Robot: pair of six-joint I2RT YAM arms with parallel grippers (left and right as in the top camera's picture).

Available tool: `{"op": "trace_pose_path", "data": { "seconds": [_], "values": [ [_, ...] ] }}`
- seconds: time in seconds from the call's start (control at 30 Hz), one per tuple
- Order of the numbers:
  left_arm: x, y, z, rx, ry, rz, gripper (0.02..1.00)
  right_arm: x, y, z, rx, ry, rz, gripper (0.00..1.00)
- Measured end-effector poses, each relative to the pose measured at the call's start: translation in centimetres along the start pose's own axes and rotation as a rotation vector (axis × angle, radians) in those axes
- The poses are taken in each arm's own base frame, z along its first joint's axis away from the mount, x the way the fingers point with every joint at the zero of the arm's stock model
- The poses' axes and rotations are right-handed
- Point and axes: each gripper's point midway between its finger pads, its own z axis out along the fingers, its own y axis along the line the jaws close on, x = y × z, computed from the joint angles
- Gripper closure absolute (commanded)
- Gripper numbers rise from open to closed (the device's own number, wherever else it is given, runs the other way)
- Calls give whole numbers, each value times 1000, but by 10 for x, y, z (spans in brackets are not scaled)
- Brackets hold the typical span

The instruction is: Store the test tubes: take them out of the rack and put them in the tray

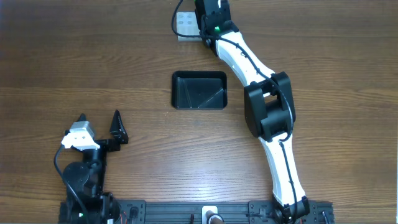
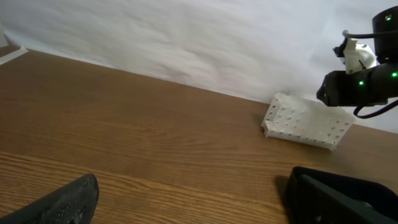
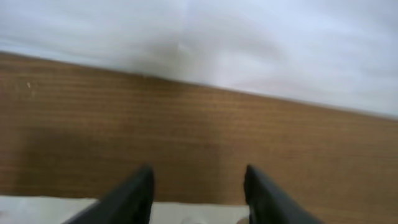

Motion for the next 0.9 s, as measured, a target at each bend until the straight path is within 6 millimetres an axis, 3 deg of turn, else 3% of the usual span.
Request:
{"op": "trace_pose_path", "data": {
  "seconds": [0.13, 0.27, 0.9],
  "values": [
    [0, 0, 0, 0, 0, 0, 20, 0, 0, 0, 0, 0, 2, 820],
    [0, 0, 0, 0, 0, 0, 20, 0, 0, 0, 0, 0, 6, 888],
    [0, 0, 0, 0, 0, 0, 20, -3, -1, -2, 0, 3, 5, 923]
  ]
}}
